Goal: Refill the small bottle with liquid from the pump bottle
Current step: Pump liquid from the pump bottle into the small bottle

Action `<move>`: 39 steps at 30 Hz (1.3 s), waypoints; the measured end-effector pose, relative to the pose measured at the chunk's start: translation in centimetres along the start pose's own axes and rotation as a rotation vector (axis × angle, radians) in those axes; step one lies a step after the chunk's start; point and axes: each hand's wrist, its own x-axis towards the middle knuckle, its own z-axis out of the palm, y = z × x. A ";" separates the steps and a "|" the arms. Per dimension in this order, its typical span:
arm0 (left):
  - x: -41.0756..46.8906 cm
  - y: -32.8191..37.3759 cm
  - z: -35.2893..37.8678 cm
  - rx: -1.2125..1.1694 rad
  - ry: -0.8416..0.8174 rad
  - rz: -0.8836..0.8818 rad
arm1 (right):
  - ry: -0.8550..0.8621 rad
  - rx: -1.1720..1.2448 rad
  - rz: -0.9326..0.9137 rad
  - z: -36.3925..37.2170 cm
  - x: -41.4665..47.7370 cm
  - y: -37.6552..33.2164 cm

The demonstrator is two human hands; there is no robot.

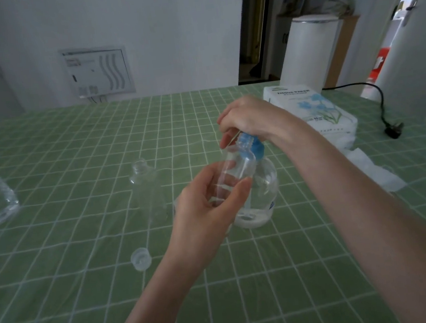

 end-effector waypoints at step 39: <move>0.0 0.4 -0.1 0.020 0.009 -0.009 | -0.018 -0.066 0.009 -0.4 -0.2 -0.4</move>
